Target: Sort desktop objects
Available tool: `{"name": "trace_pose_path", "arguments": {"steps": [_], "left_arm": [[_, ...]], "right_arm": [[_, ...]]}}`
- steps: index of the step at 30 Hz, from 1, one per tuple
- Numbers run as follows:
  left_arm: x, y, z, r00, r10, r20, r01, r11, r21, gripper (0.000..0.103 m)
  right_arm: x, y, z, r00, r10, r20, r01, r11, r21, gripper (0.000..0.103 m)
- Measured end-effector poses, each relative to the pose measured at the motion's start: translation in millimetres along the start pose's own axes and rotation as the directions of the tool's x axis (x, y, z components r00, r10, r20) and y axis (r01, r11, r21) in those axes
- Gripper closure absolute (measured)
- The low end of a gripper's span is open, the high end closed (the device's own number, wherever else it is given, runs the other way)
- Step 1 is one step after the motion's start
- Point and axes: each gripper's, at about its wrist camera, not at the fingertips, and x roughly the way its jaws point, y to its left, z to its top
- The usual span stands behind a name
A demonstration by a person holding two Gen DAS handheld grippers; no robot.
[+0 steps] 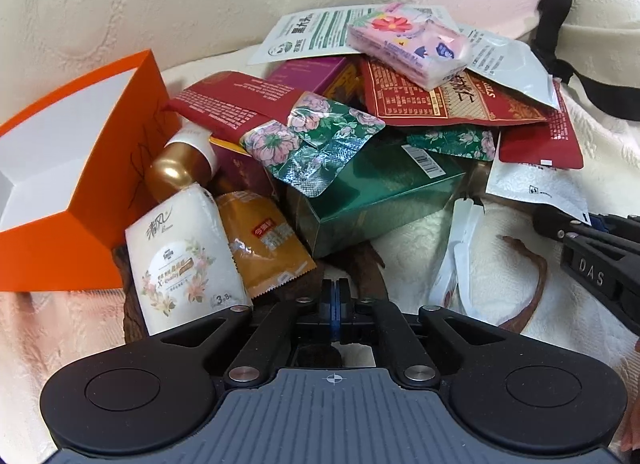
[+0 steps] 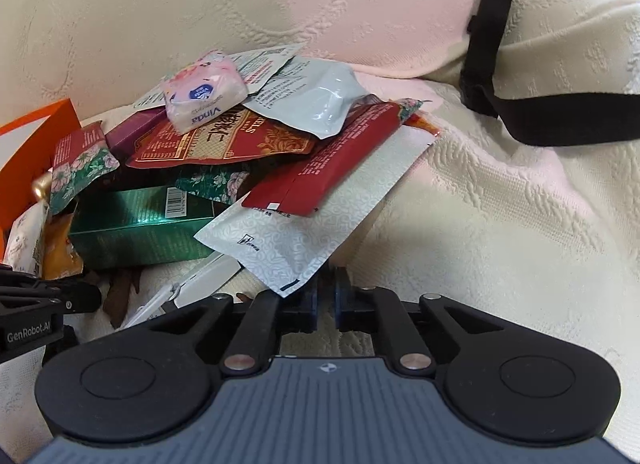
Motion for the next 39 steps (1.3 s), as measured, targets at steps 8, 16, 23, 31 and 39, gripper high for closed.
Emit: {"name": "trace_pose_path", "arguments": {"steps": [8, 16, 23, 31, 39], "left_arm": [[-3.2, 13.3, -6.2, 1.0, -0.028, 0.006, 0.028, 0.999, -0.017, 0.103], [0.6, 16.9, 4.0, 0.999, -0.047, -0.018, 0.047, 0.999, -0.025, 0.103], [2.9, 19.6, 3.5, 0.997, -0.068, -0.024, 0.068, 0.997, -0.029, 0.103], [2.0, 18.5, 2.8, 0.997, -0.068, -0.033, 0.069, 0.998, 0.001, 0.103], [4.1, 21.0, 2.8, 0.996, -0.084, -0.037, 0.084, 0.996, -0.01, 0.103]], "right_arm": [[-44.6, 26.5, -17.6, 0.993, 0.098, 0.067, -0.095, 0.994, -0.047, 0.032], [-33.1, 69.4, -30.8, 0.997, 0.077, -0.012, -0.078, 0.967, -0.243, 0.061], [-65.6, 71.2, -40.3, 0.981, 0.186, 0.059, -0.167, 0.955, -0.247, 0.012], [-63.7, 92.4, -48.9, 0.985, 0.167, 0.046, -0.145, 0.94, -0.309, 0.025], [-24.6, 92.8, -38.5, 0.995, 0.092, 0.025, -0.085, 0.979, -0.184, 0.088]]}}
